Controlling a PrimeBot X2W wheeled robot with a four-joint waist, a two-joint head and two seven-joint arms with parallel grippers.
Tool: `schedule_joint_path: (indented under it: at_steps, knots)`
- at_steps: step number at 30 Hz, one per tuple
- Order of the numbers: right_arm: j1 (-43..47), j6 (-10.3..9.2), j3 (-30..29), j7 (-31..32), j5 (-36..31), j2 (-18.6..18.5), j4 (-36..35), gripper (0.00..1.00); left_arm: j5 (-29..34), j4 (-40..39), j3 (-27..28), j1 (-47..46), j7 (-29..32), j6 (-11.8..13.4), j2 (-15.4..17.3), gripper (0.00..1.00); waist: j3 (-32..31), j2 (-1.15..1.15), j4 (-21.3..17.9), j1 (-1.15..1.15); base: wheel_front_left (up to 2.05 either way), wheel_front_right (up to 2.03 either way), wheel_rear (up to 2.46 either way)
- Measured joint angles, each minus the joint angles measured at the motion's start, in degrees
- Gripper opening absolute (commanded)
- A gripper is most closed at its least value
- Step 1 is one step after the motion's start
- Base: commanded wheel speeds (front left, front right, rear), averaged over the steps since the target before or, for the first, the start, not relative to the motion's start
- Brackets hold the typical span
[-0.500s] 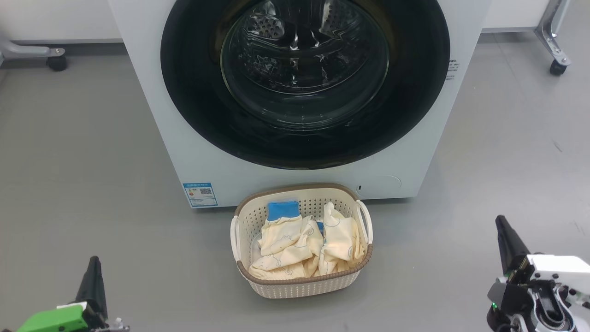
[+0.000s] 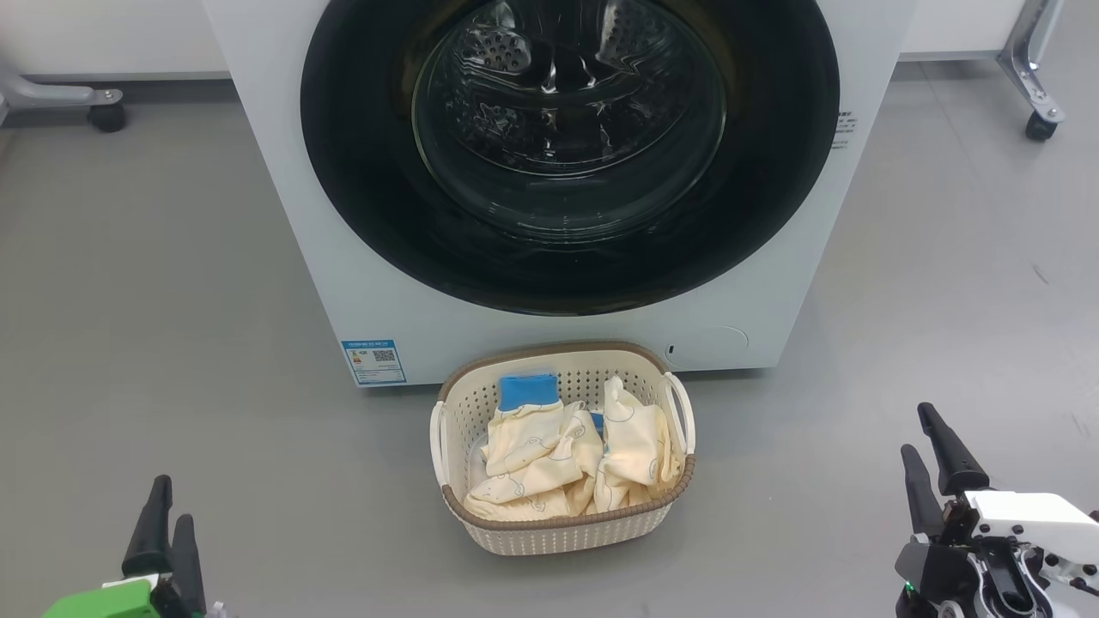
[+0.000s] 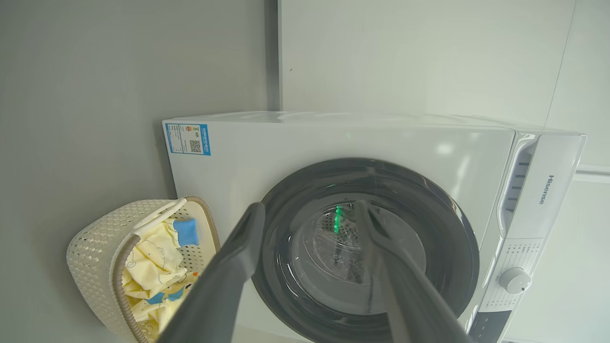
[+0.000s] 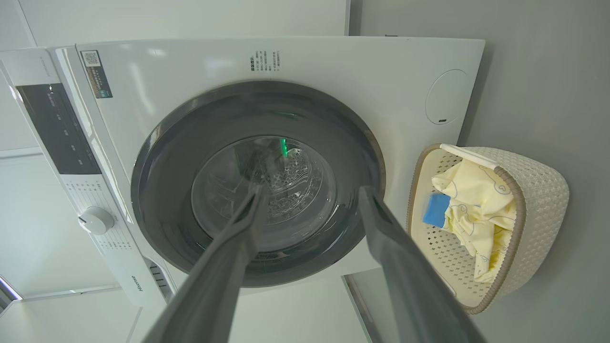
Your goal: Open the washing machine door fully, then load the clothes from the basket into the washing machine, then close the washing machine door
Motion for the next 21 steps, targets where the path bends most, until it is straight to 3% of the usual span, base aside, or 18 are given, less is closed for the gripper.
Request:
schedule_joint_path:
  at_steps: [21]
  knots:
    - [-1.9,0.52,5.3,-4.1,-5.7,-1.0,-3.2,1.0,3.5,-4.9,1.0,0.0,-2.1,-0.3,1.7,1.0,0.1,0.0,0.2,0.0,0.0,0.0,0.0]
